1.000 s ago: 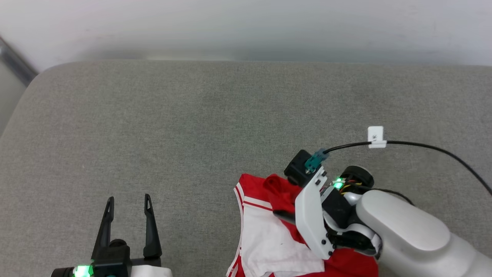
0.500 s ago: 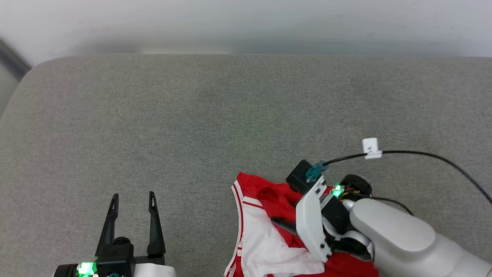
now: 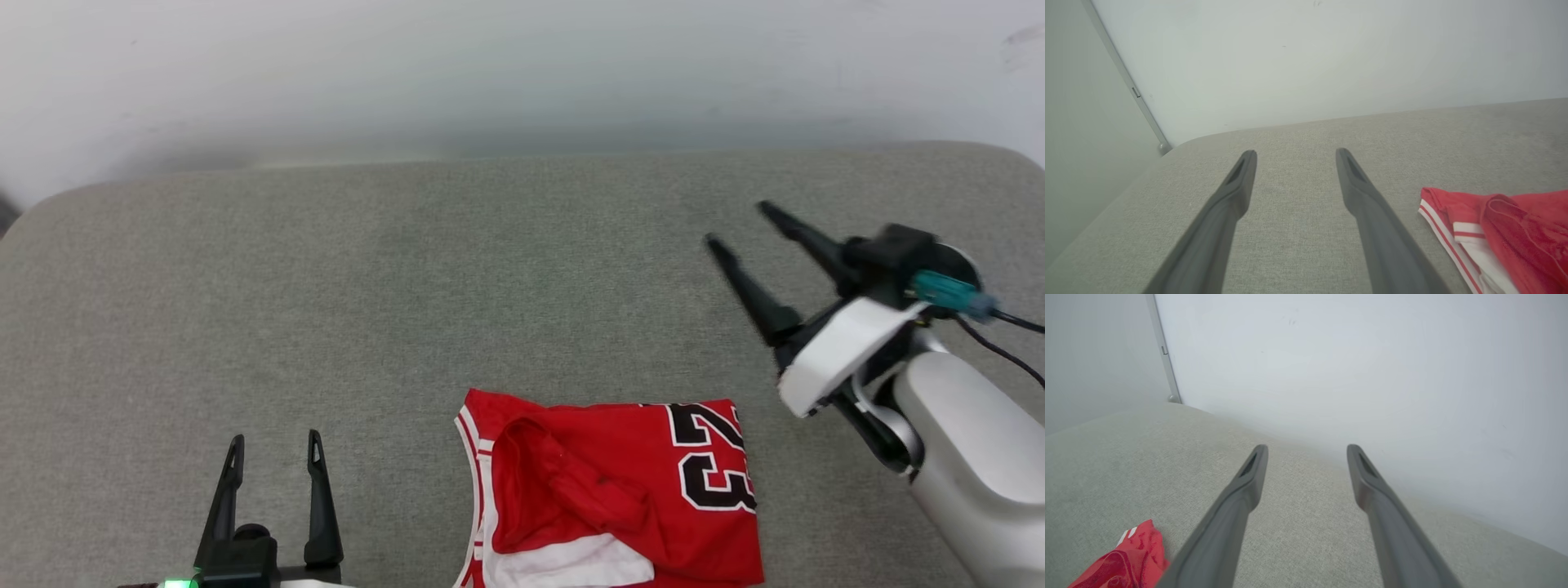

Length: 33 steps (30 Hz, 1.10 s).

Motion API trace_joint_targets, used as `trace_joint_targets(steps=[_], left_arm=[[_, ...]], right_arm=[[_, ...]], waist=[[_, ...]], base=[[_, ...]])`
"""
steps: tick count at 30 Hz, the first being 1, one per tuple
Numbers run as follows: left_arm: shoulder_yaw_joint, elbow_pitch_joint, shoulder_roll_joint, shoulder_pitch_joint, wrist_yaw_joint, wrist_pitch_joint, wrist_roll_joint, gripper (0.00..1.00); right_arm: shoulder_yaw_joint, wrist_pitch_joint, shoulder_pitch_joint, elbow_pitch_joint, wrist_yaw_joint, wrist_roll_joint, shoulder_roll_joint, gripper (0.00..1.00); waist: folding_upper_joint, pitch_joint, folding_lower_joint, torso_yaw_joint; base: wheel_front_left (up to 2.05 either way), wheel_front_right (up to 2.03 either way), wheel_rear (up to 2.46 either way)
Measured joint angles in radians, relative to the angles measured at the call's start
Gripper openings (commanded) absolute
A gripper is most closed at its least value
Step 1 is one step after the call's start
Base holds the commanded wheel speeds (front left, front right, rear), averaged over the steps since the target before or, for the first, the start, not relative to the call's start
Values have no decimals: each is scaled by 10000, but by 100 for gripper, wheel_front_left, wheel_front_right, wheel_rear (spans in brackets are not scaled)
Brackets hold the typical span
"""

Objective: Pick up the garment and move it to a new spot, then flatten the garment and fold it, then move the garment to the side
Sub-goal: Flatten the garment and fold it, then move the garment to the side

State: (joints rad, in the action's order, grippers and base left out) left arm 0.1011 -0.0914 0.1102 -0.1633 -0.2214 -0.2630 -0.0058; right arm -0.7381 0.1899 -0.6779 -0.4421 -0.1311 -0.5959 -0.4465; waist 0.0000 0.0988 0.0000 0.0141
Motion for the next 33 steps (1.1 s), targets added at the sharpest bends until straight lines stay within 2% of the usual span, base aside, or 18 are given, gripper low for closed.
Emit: trace_joint_targets(steps=[3, 7, 10, 13, 18, 23, 33], left_arm=[[-12, -29, 4, -99, 12, 2, -23, 100], [-69, -31, -4, -158, 13, 2, -48, 100], [-113, -79, -12, -182, 15, 2, -73, 100], [-144, -102, -21, -230, 33, 2, -75, 100], [-169, -153, -35, -348, 138, 2, -117, 100], [-157, -198, -82, -368, 244, 2, -136, 100], [-288, -161, -148, -593, 449, 2, -178, 100]], right_arm=[[1758, 527, 827, -4, 2, 848, 349, 100], [3925, 708, 2130, 790, 0, 2155, 1047, 100], [5269, 729, 3188, 1760, 0, 3097, 1626, 100], [6167, 732, 4211, 2614, 0, 3829, 2224, 100], [6922, 734, 5659, 3572, 2, 4378, 3047, 100], [7206, 732, 6765, 3985, 2, 4518, 3482, 100], [7329, 732, 7833, 4500, 2, 4567, 3847, 100]], waist=[[0, -140, 0, -145], [0, -285, 0, -332], [0, -354, 0, -465], [0, -411, 0, -544], [0, -504, 0, -575], [0, -547, 0, -473], [0, -676, -1, -290]], base=[[0, 0, 0], [0, 0, 0], [0, 0, 0], [0, 0, 0], [0, 0, 0], [0, 0, 0], [0, 0, 0]])
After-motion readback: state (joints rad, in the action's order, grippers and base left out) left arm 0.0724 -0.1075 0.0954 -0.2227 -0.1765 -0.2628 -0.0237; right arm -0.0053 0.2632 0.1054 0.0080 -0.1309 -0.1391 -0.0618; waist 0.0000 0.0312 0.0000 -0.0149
